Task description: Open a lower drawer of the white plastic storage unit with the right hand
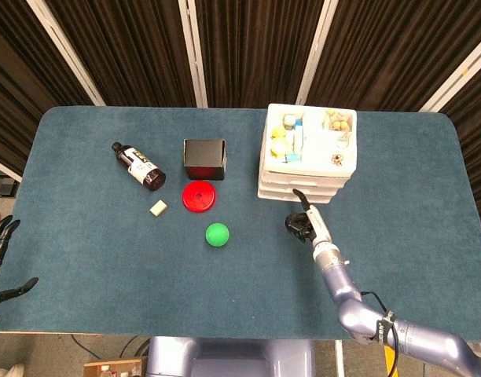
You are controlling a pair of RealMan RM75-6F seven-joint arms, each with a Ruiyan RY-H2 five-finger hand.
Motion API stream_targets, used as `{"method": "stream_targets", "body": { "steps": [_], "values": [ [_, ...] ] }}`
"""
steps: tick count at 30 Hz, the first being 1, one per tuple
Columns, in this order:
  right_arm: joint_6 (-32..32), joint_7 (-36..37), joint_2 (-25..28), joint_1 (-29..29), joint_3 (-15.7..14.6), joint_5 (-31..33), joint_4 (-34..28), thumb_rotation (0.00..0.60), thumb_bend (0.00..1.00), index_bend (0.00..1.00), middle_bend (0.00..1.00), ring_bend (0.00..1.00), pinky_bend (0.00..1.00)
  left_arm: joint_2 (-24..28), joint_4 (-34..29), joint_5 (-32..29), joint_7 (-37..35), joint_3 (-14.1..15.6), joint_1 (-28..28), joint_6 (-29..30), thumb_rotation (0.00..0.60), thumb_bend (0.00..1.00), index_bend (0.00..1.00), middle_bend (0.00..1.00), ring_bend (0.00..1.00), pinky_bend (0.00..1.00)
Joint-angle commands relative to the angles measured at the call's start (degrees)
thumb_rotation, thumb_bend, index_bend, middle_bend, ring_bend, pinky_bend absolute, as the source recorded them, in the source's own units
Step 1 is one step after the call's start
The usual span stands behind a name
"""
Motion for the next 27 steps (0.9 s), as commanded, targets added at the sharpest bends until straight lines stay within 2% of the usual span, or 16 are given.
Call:
{"method": "stream_targets", "body": {
  "steps": [1, 12, 22, 27],
  "values": [
    [-1.1, 0.7, -0.7, 0.6, 0.6, 1.0, 1.6, 0.6, 0.88, 0.0, 0.8, 0.84, 0.91, 0.0, 0.0, 0.0, -0.1, 0.0, 0.0, -0.1, 0.6, 0.04, 0.0, 0.0, 0.0, 0.03],
    [-3.3, 3.3, -3.2, 1.9, 2.8, 3.6, 6.6, 0.6, 0.88, 0.01, 0.8, 0.84, 0.91, 0.1, -0.2, -0.2, -0.7, 0.1, -0.2, -0.5, 0.6, 0.03, 0.0, 0.0, 0.0, 0.03],
    [-5.9, 5.8, -4.6, 3.1, 5.0, 5.6, 8.3, 0.6, 0.9, 0.19, 0.8, 0.84, 0.91, 0.2, -0.3, -0.1, -1.0, 0.2, -0.3, -0.7, 0.6, 0.03, 0.0, 0.0, 0.0, 0.03],
    [-6.2, 6.1, -4.8, 3.4, 5.2, 6.5, 8.4, 0.6, 0.9, 0.25, 0.8, 0.84, 0.91, 0.3, -0.4, -0.3, -1.2, 0.2, -0.3, -0.9, 0.6, 0.03, 0.0, 0.0, 0.0, 0.03]
  ]
}}
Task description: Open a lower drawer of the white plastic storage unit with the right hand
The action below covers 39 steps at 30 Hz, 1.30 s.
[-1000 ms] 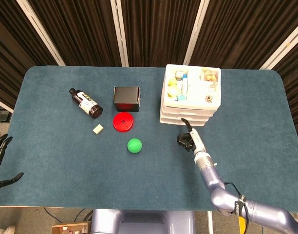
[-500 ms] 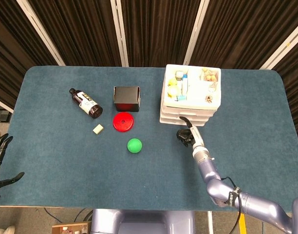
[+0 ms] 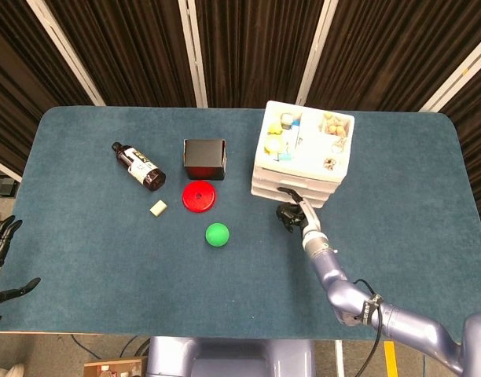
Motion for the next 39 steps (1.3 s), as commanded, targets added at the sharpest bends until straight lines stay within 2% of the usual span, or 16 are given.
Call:
{"method": "stream_targets", "body": {
  "steps": [1, 11, 18, 19, 22, 25, 31, 39],
  "values": [
    [-0.1, 0.2, 0.0, 0.0, 0.0, 0.3, -0.3, 0.6, 0.9, 0.26, 0.8, 0.84, 0.91, 0.0, -0.1, -0.1, -0.1, 0.0, 0.0, -0.1, 0.6, 0.03, 0.0, 0.0, 0.0, 0.03],
    [-0.8, 0.9, 1.1, -1.5, -1.3, -1.0, -4.0, 0.6, 0.9, 0.26, 0.8, 0.84, 0.91, 0.1, -0.4, 0.0, 0.1, 0.2, 0.0, -0.2, 0.6, 0.03, 0.0, 0.0, 0.0, 0.03],
    [-0.8, 0.6, 1.9, -2.5, -3.4, -2.4, -6.6, 0.6, 0.9, 0.26, 0.8, 0.84, 0.91, 0.0, -0.3, 0.1, 0.4, 0.2, 0.0, -0.1, 0.6, 0.03, 0.0, 0.0, 0.0, 0.03],
    [-0.7, 0.5, 2.0, -2.7, -3.8, -2.7, -7.0, 0.6, 0.9, 0.24, 0.8, 0.83, 0.91, 0.0, -0.3, 0.1, 0.4, 0.2, 0.0, -0.1, 0.6, 0.03, 0.0, 0.0, 0.0, 0.03],
    [-0.3, -0.4, 2.6, -3.2, -5.3, -4.4, -8.6, 0.6, 0.86, 0.05, 0.78, 0.81, 0.89, 0.0, -0.3, 0.0, 0.4, 0.2, 0.1, 0.0, 0.6, 0.03, 0.0, 0.0, 0.0, 0.03],
    [0.5, -2.0, 3.3, -3.4, -6.8, -6.8, -9.8, 0.6, 0.82, 0.0, 0.75, 0.79, 0.87, 0.0, -0.3, 0.0, 0.4, 0.2, 0.1, 0.0, 0.6, 0.03, 0.0, 0.0, 0.0, 0.03],
    [5.4, -5.6, 4.8, -5.0, -10.0, -13.1, -14.6, 0.6, 0.78, 0.0, 0.74, 0.78, 0.86, -0.1, -0.3, 0.1, 0.4, 0.2, 0.2, 0.2, 0.6, 0.03, 0.0, 0.0, 0.0, 0.03],
    [17.0, -11.5, 5.7, -8.5, -14.4, -24.5, -20.7, 0.6, 0.75, 0.0, 0.73, 0.78, 0.86, -0.1, -0.5, 0.1, -0.3, 0.2, 0.3, 0.4, 0.6, 0.04, 0.0, 0.0, 0.0, 0.03]
  ]
}}
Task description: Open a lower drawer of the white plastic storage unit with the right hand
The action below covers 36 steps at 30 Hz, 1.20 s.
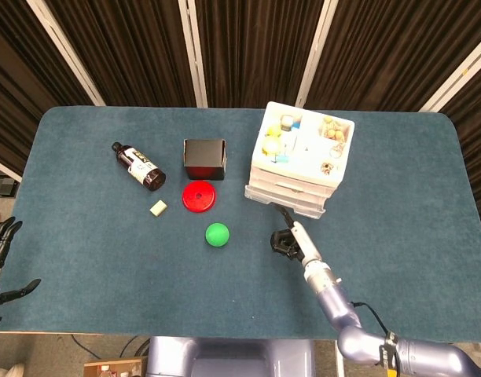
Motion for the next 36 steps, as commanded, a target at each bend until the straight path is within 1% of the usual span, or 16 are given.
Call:
{"method": "stream_targets", "body": {
  "steps": [1, 4, 6, 9, 12, 14, 16, 18, 22, 25, 26, 28, 31, 34, 36],
  "values": [
    [6.5, -4.9, 0.5, -2.0, -3.0, -6.1, -3.0, 0.6, 0.75, 0.0, 0.73, 0.78, 0.86, 0.1, -0.1, 0.1, -0.3, 0.0, 0.1, 0.1, 0.6, 0.04, 0.0, 0.0, 0.0, 0.03],
    [11.5, -9.5, 0.1, -2.4, -4.1, -10.2, -3.1, 0.6, 0.75, 0.0, 0.73, 0.78, 0.86, 0.0, 0.1, 0.4, 0.1, 0.1, 0.1, 0.3, 0.6, 0.04, 0.0, 0.0, 0.0, 0.03],
    [13.5, -11.9, -0.2, -2.3, -4.3, -11.1, -2.5, 0.6, 0.75, 0.0, 0.73, 0.78, 0.86, -0.1, 0.1, 0.6, 0.3, 0.1, 0.1, 0.6, 0.6, 0.04, 0.0, 0.0, 0.0, 0.03],
    [14.5, -15.1, 0.0, -1.9, -3.6, -9.7, -1.9, 0.6, 0.75, 0.0, 0.73, 0.78, 0.86, -0.3, 0.2, 0.6, 0.4, 0.0, 0.2, 0.8, 0.6, 0.04, 0.0, 0.0, 0.0, 0.03],
    [13.9, -17.3, 0.7, -1.3, -2.4, -6.5, -0.9, 0.6, 0.75, 0.0, 0.73, 0.78, 0.86, -0.3, 0.3, 0.5, 0.6, 0.0, 0.2, 0.8, 0.6, 0.04, 0.0, 0.0, 0.0, 0.03],
    [12.9, -18.9, 1.3, -0.6, -1.7, -3.8, -0.2, 0.6, 0.75, 0.04, 0.73, 0.78, 0.86, -0.3, 0.2, 0.4, 0.6, 0.0, 0.2, 0.7, 0.6, 0.04, 0.0, 0.0, 0.0, 0.03],
    [12.0, -20.1, 1.9, -0.1, -1.0, -1.2, 0.3, 0.6, 0.75, 0.13, 0.73, 0.78, 0.86, -0.3, 0.1, 0.3, 0.5, 0.0, 0.2, 0.6, 0.6, 0.04, 0.0, 0.0, 0.0, 0.03],
    [11.4, -20.8, 2.2, 0.4, -0.2, 0.8, 1.0, 0.6, 0.75, 0.18, 0.73, 0.78, 0.86, -0.3, 0.1, 0.1, 0.5, 0.0, 0.2, 0.4, 0.6, 0.04, 0.0, 0.0, 0.0, 0.03],
    [10.3, -21.0, 2.1, 1.0, 0.8, 3.2, 2.5, 0.6, 0.75, 0.21, 0.74, 0.78, 0.86, -0.2, 0.0, 0.0, 0.5, 0.0, 0.1, 0.2, 0.6, 0.04, 0.0, 0.0, 0.0, 0.03],
    [8.7, -21.2, 1.8, 1.8, 1.7, 5.9, 4.8, 0.6, 0.75, 0.24, 0.74, 0.79, 0.86, -0.2, -0.1, -0.2, 0.4, -0.1, 0.1, 0.0, 0.6, 0.04, 0.0, 0.0, 0.0, 0.03],
    [8.5, -21.2, 1.8, 2.0, 1.9, 6.3, 5.1, 0.6, 0.75, 0.26, 0.74, 0.79, 0.86, -0.2, -0.1, -0.2, 0.4, -0.1, 0.1, 0.0, 0.6, 0.04, 0.0, 0.0, 0.0, 0.03],
    [8.5, -21.1, 1.6, 2.1, 2.1, 6.5, 5.5, 0.6, 0.75, 0.35, 0.75, 0.79, 0.86, -0.1, -0.2, -0.3, 0.3, -0.1, 0.0, -0.1, 0.6, 0.04, 0.0, 0.0, 0.0, 0.03],
    [9.0, -20.7, 1.4, 1.8, 1.7, 5.4, 5.0, 0.6, 0.75, 0.44, 0.76, 0.8, 0.86, -0.1, -0.2, -0.4, 0.3, -0.1, 0.0, -0.2, 0.6, 0.04, 0.0, 0.0, 0.0, 0.03],
    [9.1, -20.6, 1.3, 1.5, 1.2, 4.7, 4.5, 0.6, 0.75, 0.48, 0.76, 0.8, 0.86, -0.1, -0.3, -0.4, 0.3, -0.1, 0.0, -0.2, 0.6, 0.04, 0.0, 0.0, 0.0, 0.03],
    [9.3, -20.6, 1.3, 1.3, 0.8, 4.2, 4.1, 0.6, 0.75, 0.48, 0.76, 0.8, 0.86, -0.1, -0.3, -0.3, 0.3, -0.1, 0.0, -0.2, 0.6, 0.04, 0.0, 0.0, 0.0, 0.03]
  ]
}}
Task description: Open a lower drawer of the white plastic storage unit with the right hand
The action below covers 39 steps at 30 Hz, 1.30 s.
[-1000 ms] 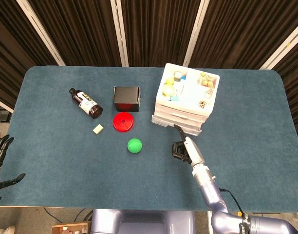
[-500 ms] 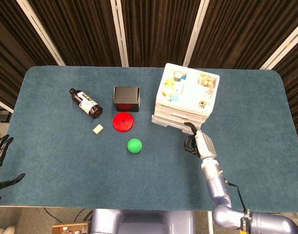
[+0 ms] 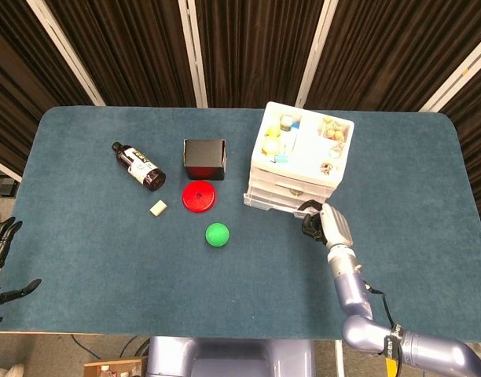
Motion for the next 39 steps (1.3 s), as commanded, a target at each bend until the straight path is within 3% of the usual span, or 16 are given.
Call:
{"method": "stream_targets", "body": {
  "steps": [1, 17, 19, 22, 25, 34, 39],
  "values": [
    [0.2, 0.1, 0.0, -0.4, -0.6, -0.8, -0.7, 0.6, 0.75, 0.48, 0.76, 0.8, 0.86, 0.0, 0.0, 0.0, 0.0, 0.0, 0.0, 0.0, 0.6, 0.04, 0.0, 0.0, 0.0, 0.03],
    [1.8, 1.3, 1.4, -4.0, -4.9, -6.5, -4.9, 0.6, 0.75, 0.47, 0.76, 0.8, 0.86, -0.1, -0.1, 0.4, 0.2, 0.2, 0.1, 0.2, 0.6, 0.04, 0.0, 0.0, 0.0, 0.03],
    [1.9, 1.5, 1.4, -4.3, -5.2, -7.3, -5.0, 0.6, 0.74, 0.38, 0.76, 0.8, 0.86, -0.1, -0.1, 0.4, 0.2, 0.2, 0.1, 0.3, 0.6, 0.04, 0.0, 0.0, 0.0, 0.03],
    [1.5, 1.9, 1.7, -4.6, -5.4, -7.9, -5.4, 0.6, 0.65, 0.12, 0.76, 0.8, 0.86, -0.2, -0.1, 0.5, 0.3, 0.1, 0.1, 0.3, 0.6, 0.04, 0.0, 0.0, 0.0, 0.03],
    [1.4, 2.3, 2.1, -4.9, -5.5, -8.9, -6.0, 0.6, 0.59, 0.01, 0.76, 0.8, 0.86, -0.2, 0.0, 0.4, 0.3, 0.1, 0.1, 0.4, 0.6, 0.04, 0.0, 0.0, 0.0, 0.03],
    [3.5, 2.4, 4.3, -6.9, -7.3, -14.1, -10.2, 0.6, 0.52, 0.0, 0.74, 0.79, 0.86, -0.1, 0.0, 0.4, 0.1, 0.1, 0.3, 0.6, 0.6, 0.04, 0.0, 0.0, 0.0, 0.03],
    [8.8, -1.6, 8.3, -9.4, -10.5, -22.4, -15.8, 0.6, 0.51, 0.0, 0.71, 0.75, 0.85, 0.0, 0.1, 0.5, 0.2, 0.0, 0.5, 1.1, 0.6, 0.04, 0.0, 0.0, 0.0, 0.03]
  ]
}}
